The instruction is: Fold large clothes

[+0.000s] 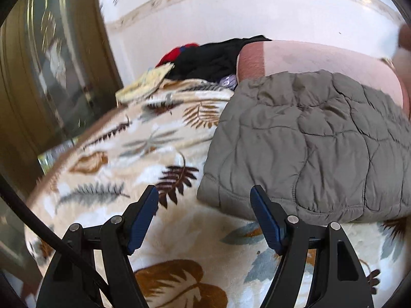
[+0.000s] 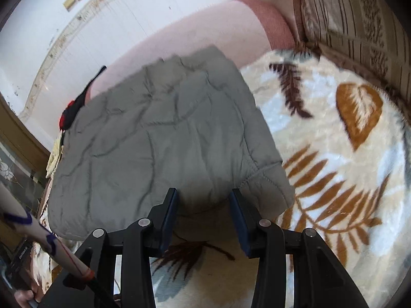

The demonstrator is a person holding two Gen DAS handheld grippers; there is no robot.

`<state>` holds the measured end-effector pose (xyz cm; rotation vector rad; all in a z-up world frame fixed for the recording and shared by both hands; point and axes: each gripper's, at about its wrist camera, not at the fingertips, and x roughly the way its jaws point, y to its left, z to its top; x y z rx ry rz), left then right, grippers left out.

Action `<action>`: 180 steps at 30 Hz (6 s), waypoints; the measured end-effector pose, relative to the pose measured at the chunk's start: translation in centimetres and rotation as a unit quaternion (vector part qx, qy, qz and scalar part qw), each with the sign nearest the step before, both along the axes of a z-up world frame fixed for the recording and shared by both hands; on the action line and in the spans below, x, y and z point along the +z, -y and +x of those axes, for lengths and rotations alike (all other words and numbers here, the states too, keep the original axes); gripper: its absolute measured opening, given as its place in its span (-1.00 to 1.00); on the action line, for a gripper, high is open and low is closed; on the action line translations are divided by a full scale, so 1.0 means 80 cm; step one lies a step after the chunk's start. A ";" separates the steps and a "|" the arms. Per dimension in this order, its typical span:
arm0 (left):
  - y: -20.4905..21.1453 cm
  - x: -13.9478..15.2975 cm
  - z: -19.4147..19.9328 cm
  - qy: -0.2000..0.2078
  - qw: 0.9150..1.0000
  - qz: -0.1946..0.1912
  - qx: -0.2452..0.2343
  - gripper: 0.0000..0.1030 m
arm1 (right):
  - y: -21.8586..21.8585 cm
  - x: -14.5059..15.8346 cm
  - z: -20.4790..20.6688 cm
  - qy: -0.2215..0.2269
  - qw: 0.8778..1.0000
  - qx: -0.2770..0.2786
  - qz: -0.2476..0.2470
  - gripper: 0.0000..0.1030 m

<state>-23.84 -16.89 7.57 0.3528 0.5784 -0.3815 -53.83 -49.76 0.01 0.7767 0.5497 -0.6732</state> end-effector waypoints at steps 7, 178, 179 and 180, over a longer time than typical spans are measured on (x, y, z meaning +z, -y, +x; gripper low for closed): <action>0.020 -0.004 -0.011 0.020 0.999 0.028 -0.015 0.43 | 0.001 -0.003 0.005 -0.010 1.000 0.007 -0.005 -0.08; -0.139 -0.014 -0.234 -0.037 0.992 -0.075 -0.092 0.55 | -0.313 0.049 -0.132 -0.071 0.981 0.036 -0.180 0.47; -0.142 -0.011 -0.238 -0.034 0.992 -0.076 -0.093 0.55 | -0.315 0.048 -0.133 -0.070 0.982 0.039 -0.173 0.47; -0.142 -0.010 -0.241 -0.034 0.992 -0.076 -0.096 0.55 | -0.319 0.048 -0.135 -0.067 0.983 0.042 -0.164 0.47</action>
